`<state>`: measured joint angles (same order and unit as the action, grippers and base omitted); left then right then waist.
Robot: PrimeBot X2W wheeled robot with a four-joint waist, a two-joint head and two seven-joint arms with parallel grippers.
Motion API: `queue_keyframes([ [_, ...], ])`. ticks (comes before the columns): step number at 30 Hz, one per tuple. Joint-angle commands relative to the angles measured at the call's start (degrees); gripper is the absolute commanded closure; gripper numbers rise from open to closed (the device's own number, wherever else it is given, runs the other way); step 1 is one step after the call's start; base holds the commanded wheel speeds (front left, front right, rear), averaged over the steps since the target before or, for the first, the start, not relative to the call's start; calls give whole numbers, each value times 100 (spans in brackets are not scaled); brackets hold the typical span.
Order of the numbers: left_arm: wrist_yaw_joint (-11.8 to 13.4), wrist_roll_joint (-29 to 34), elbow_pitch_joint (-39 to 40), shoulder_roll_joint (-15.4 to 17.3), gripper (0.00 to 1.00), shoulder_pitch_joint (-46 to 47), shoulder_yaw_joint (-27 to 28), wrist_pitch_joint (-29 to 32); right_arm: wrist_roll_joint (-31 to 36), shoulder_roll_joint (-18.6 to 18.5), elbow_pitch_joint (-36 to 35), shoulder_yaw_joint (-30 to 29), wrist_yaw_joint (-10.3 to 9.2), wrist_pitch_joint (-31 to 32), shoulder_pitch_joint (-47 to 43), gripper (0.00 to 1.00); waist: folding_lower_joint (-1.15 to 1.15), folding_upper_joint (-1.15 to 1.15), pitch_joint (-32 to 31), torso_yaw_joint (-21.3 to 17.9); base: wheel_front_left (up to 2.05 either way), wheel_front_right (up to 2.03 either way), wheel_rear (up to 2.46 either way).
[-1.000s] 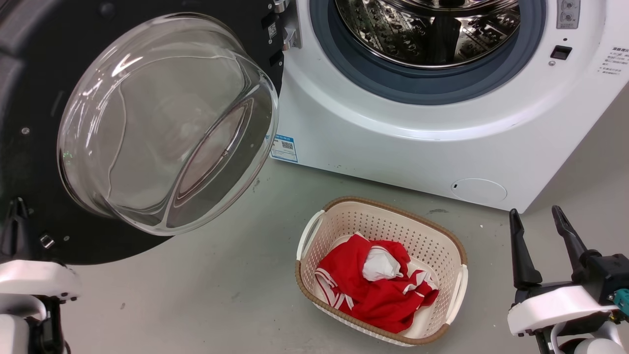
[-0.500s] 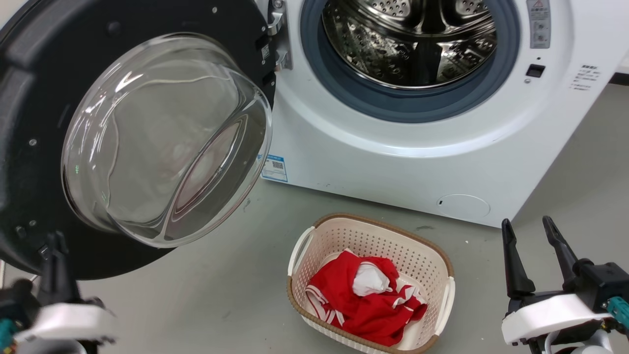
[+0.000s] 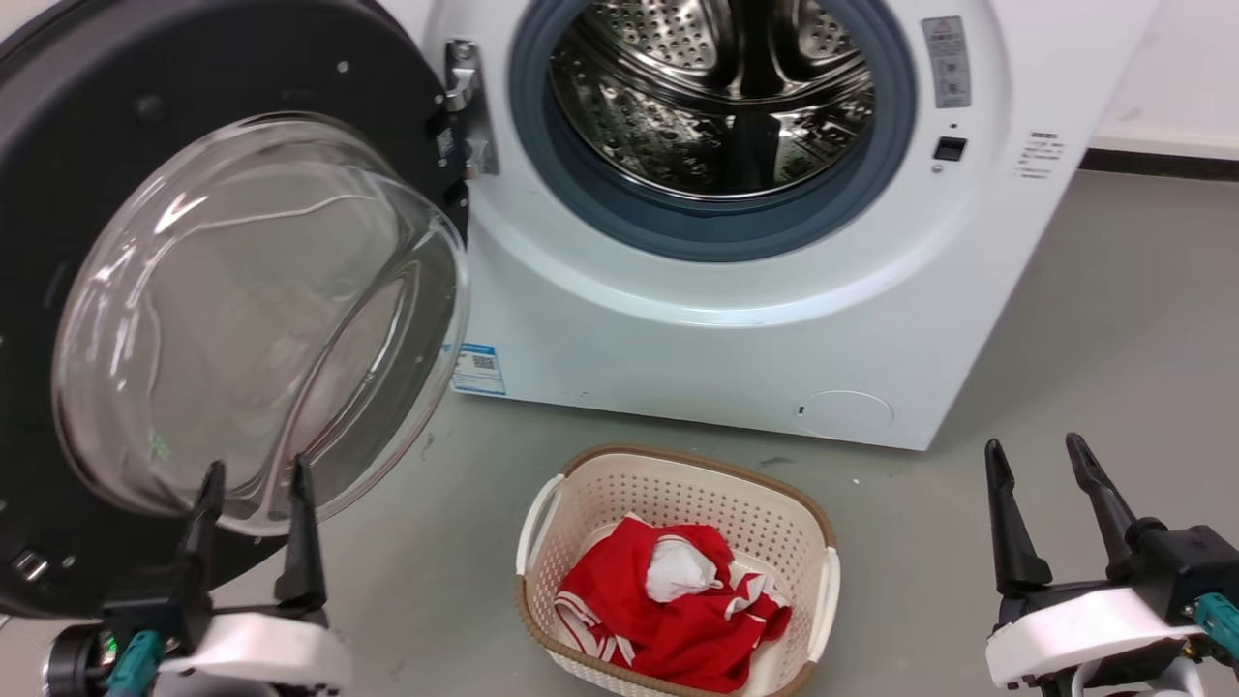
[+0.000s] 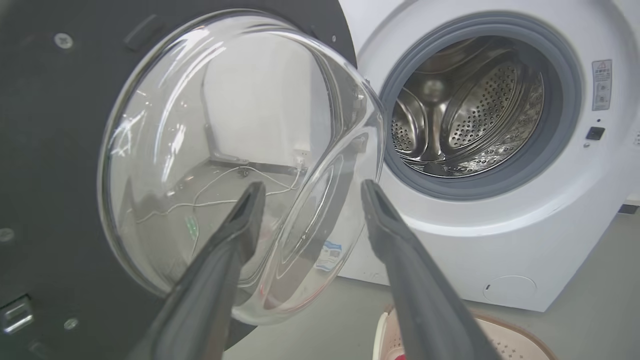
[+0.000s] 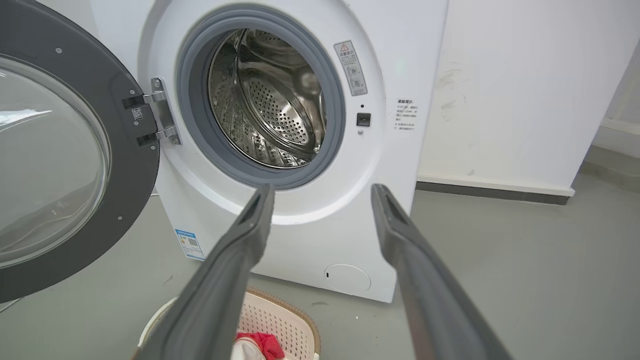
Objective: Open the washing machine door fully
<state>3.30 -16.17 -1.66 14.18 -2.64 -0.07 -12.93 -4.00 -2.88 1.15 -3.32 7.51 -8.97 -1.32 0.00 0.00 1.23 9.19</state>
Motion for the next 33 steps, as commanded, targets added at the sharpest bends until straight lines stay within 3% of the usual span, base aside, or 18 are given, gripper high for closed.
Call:
queue_keyframes([
  [1,-72,51,19,-44,0,168,-128,8,52,4,-53,-16,-4,25,28,0,0,0,-16,-179,0,0,0],
  [14,-127,251,-387,-228,0,739,-598,-107,153,4,-172,5,-4,112,-48,0,0,0,-5,-884,0,0,0],
  [33,-160,340,-581,-367,0,831,-479,-236,120,4,-57,24,-4,82,11,0,0,0,-31,-940,0,0,0],
])
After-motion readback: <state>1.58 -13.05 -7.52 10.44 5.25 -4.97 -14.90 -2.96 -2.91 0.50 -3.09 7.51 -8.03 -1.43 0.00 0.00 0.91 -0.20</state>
